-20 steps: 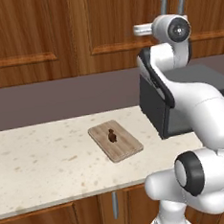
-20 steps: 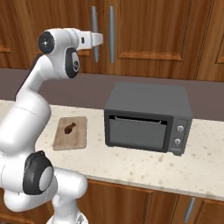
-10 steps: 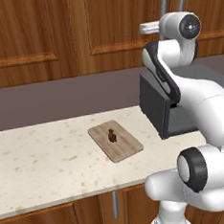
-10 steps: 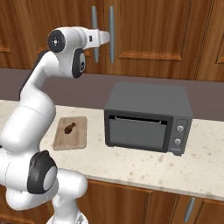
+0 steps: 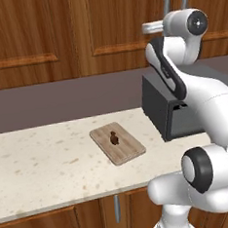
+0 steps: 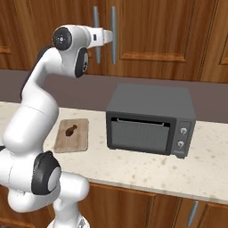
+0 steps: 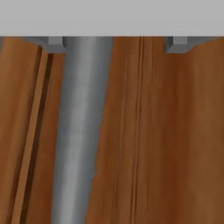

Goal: Open the cabinet, retrieve the rolling pin, and place it next to the meat on the cutting board to prepare for tenderizing.

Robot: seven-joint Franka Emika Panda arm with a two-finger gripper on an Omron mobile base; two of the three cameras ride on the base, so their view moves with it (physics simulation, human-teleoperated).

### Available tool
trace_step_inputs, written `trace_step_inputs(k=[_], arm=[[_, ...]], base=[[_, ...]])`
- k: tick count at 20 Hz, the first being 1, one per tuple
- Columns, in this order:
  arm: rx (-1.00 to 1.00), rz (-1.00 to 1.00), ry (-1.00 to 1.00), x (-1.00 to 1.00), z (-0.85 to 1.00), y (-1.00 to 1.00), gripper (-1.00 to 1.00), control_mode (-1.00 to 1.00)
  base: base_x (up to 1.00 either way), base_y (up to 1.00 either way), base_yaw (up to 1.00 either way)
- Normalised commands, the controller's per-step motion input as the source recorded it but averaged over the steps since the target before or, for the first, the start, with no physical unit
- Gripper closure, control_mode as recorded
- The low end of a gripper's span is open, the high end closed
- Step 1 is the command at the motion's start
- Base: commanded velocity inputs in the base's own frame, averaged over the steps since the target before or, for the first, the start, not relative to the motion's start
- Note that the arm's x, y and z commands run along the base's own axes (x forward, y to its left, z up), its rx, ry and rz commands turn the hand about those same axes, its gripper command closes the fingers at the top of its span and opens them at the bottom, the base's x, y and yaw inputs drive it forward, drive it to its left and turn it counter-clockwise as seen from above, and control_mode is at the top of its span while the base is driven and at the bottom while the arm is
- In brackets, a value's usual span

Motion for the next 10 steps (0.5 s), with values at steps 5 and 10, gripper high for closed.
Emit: trace_step_inputs(k=[5,10], arm=[[0.06,0.09,0.08,0.59,0.0,-0.02,1.0,-1.0],[0.06,0.09,0.07,0.46,0.0,-0.04,1.0,-1.0]], base=[[0.0,0.0,0.0],[0.0,0.0,0.0]])
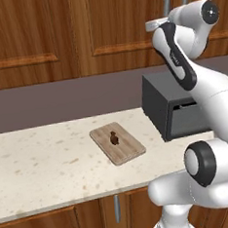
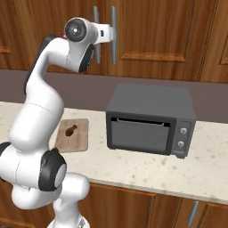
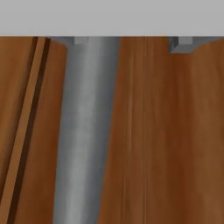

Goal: Open the cabinet, retrieve the rolling pin, and place it next to the meat on the cutting board to prepare for tenderizing.

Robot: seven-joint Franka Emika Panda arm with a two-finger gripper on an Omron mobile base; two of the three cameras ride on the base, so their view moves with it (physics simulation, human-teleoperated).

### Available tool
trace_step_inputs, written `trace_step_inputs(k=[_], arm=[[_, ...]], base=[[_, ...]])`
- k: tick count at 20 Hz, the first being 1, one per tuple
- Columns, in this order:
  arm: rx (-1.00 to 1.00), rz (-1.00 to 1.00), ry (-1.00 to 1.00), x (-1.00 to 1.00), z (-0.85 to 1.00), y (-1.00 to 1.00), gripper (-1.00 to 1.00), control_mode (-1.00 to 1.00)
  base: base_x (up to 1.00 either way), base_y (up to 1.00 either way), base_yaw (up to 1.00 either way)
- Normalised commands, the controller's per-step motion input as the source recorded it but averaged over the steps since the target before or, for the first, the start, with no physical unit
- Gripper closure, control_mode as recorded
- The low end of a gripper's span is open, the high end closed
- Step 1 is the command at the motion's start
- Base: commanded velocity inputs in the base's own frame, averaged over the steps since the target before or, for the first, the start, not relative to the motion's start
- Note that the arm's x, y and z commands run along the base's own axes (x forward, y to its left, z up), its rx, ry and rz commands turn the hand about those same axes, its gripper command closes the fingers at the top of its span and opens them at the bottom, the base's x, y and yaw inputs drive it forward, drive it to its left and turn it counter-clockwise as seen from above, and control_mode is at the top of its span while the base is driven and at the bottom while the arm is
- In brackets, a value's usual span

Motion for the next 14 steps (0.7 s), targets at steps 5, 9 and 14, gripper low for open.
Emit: trace_step_inputs(k=[5,9,14], arm=[[0.03,0.02,0.01,0.17,0.0,-0.15,1.0,-1.0],[0.02,0.0,0.0,0.07,0.0,-0.2,1.0,-1.0],[0.01,0.0,0.0,0.0,0.0,-0.32,1.0,-1.0]], base=[[0.0,0.0,0.0],[0.0,0.0,0.0],[0.0,0.0,0.0]])
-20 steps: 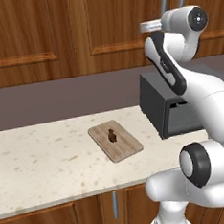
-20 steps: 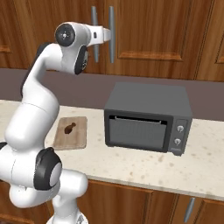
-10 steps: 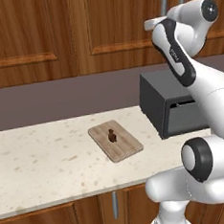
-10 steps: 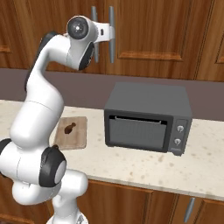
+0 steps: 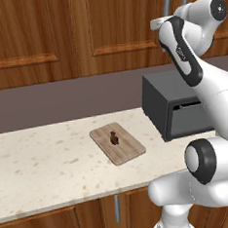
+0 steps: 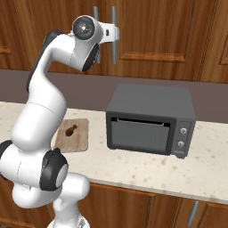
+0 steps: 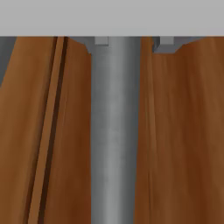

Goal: Open the cabinet, retrieve the rolling pin, and place it next to the meat on the cutting board to prepare for tenderizing.

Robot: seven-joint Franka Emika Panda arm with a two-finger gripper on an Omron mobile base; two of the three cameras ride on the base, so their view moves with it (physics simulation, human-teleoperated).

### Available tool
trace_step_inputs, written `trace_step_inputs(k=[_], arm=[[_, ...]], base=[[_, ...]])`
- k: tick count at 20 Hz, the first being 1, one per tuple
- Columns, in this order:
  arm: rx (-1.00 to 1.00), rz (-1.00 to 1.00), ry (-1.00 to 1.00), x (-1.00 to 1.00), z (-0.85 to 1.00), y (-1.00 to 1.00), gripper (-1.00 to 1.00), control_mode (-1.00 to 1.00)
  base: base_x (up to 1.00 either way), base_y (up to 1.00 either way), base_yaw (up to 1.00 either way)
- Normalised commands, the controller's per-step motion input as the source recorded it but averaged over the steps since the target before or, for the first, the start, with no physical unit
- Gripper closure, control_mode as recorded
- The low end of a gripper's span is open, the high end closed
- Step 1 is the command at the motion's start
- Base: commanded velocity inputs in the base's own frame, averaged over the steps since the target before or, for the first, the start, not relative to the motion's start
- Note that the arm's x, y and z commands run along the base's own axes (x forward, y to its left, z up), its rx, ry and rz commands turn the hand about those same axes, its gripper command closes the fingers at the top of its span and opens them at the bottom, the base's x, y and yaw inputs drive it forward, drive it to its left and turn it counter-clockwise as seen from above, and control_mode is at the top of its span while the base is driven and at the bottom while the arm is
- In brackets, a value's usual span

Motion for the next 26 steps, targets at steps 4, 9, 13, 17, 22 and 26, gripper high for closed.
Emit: trace_step_inputs(k=[4,9,13,17,22,26], arm=[[0.01,0.0,0.0,0.0,0.04,-0.33,1.0,-1.0],[0.01,0.0,0.03,0.11,0.0,-0.02,1.0,-1.0],[0.0,0.01,0.02,0.01,0.0,0.12,1.0,-1.0],[0.0,0.0,0.0,0.0,0.0,0.01,1.0,-1.0],[0.0,0.0,0.0,0.0,0.0,0.0,1.0,-1.0],[-0.01,0.0,-0.05,-0.15,0.0,0.14,1.0,-1.0]], base=[[0.0,0.0,0.0],[0.0,0.0,0.0],[0.0,0.0,0.0],[0.0,0.0,0.0],[0.0,0.0,0.0],[0.0,0.0,0.0]])
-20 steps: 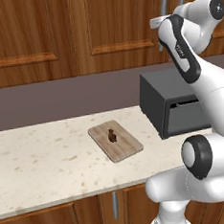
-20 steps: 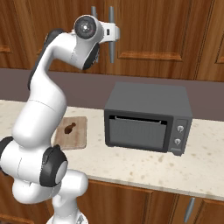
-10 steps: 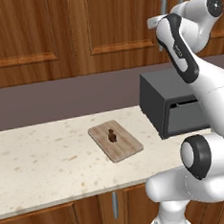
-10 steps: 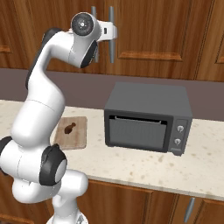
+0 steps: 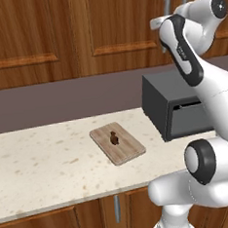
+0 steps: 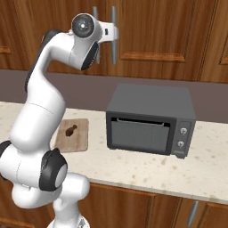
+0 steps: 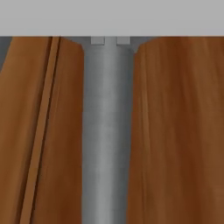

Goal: Open the cabinet, retrieve the rolling pin, and place it next to the meat on the cutting board to prepare for tenderizing.

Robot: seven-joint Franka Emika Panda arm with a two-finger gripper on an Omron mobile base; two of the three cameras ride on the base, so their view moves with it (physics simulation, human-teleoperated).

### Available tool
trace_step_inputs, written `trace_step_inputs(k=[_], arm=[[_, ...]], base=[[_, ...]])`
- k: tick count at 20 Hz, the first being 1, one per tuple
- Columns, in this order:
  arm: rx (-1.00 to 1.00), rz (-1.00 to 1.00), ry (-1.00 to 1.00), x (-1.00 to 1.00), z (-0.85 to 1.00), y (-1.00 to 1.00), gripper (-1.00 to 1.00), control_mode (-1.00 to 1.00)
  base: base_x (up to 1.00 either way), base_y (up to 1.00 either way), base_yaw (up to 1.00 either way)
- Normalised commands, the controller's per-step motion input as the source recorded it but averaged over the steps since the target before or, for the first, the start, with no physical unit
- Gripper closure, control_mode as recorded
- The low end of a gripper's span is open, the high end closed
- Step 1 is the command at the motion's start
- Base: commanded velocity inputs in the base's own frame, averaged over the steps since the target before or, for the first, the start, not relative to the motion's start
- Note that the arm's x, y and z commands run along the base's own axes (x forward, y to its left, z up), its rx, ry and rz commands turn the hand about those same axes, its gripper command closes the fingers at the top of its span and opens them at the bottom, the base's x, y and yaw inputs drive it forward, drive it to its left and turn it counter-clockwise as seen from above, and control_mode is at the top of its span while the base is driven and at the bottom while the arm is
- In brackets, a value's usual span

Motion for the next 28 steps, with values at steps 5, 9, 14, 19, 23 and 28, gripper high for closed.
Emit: trace_step_inputs(k=[5,9,14,19,23,28], arm=[[0.0,0.0,-0.01,-0.39,0.0,0.23,1.0,-1.0],[0.0,0.0,0.0,-0.5,0.0,0.27,1.0,-1.0],[0.0,0.0,0.0,-0.76,0.0,0.31,1.0,-1.0],[0.0,0.0,0.0,-0.76,-0.02,0.47,1.0,-1.0],[0.0,0.0,0.0,-0.68,-0.08,0.53,1.0,-1.0],[0.0,0.0,0.01,-0.6,-0.13,0.58,1.0,-1.0]], base=[[0.0,0.0,0.0],[0.0,0.0,0.0],[0.0,0.0,0.0],[0.0,0.0,0.0],[0.0,0.0,0.0],[0.0,0.0,0.0]])
